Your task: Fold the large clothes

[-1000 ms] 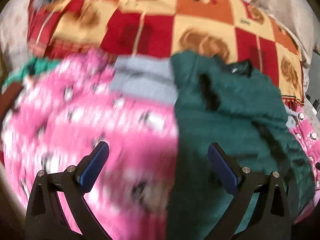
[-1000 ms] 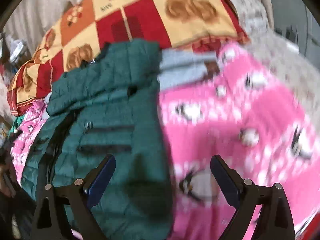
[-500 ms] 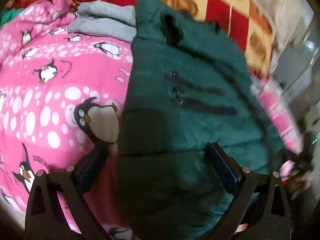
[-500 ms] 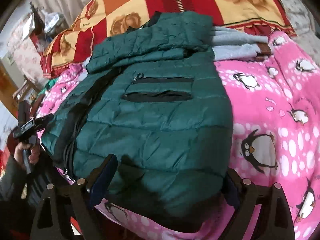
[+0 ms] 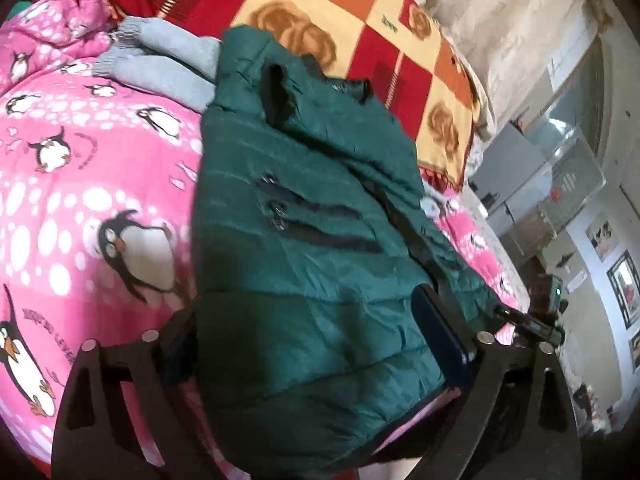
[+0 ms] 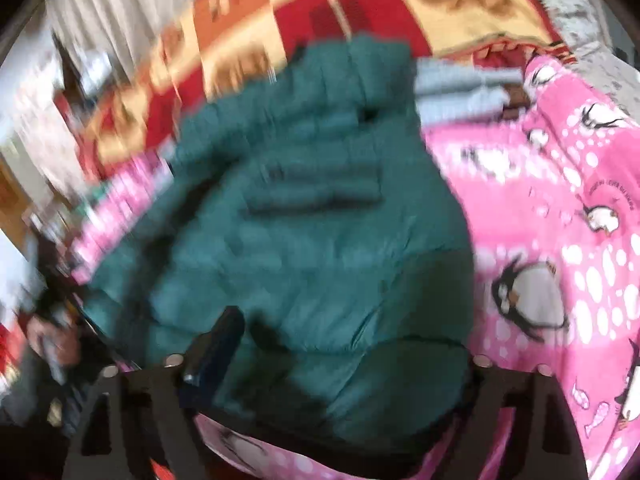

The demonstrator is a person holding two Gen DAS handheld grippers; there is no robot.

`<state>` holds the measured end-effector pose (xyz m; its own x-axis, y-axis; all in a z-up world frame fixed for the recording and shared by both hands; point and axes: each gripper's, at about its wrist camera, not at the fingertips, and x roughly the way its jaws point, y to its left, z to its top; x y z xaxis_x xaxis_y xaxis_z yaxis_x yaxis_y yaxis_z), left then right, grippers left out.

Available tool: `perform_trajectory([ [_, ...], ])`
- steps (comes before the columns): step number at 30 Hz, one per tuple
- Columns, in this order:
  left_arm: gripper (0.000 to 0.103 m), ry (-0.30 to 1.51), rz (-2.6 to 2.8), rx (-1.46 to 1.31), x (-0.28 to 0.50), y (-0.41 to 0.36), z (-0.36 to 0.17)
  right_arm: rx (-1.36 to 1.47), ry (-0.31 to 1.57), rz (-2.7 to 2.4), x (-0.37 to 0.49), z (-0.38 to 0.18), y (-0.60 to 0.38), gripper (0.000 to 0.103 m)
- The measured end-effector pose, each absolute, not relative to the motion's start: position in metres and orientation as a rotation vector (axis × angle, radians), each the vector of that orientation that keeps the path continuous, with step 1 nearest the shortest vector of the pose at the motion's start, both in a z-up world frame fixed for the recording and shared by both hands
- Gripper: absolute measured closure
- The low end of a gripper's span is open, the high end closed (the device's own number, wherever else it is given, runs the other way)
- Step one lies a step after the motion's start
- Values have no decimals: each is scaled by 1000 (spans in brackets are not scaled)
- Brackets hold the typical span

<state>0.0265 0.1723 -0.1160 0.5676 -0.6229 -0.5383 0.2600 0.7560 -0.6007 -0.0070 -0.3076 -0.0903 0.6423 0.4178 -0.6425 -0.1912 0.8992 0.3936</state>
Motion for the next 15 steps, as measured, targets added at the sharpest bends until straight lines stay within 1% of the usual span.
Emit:
perform_trajectory([
  [2,15,824,-524,-494,32,172,-118,338,828,363,-4,-97,-312,20],
  [3,16,846,-512,-475,34,168,-121,337,875,346,0,-105,-311,20],
  [4,16,861,-502,-451,37,164,-123,323,909,333,3,-112,-309,20],
  [6,16,898,-464,-340,38,148,-127,281,904,326,3,-113,-304,21],
  [9,16,887,-407,-207,34,131,-131,261,892,309,1,-114,-299,20],
  [11,14,868,-394,-206,33,130,-132,296,862,286,-3,-116,-301,20],
  [13,13,865,-392,-218,32,132,-135,322,848,271,-7,-116,-304,20],
  [14,13,867,-394,-224,33,133,-135,321,864,265,-6,-115,-304,23],
  [15,13,871,-395,-232,33,134,-135,310,869,249,-6,-111,-304,36],
])
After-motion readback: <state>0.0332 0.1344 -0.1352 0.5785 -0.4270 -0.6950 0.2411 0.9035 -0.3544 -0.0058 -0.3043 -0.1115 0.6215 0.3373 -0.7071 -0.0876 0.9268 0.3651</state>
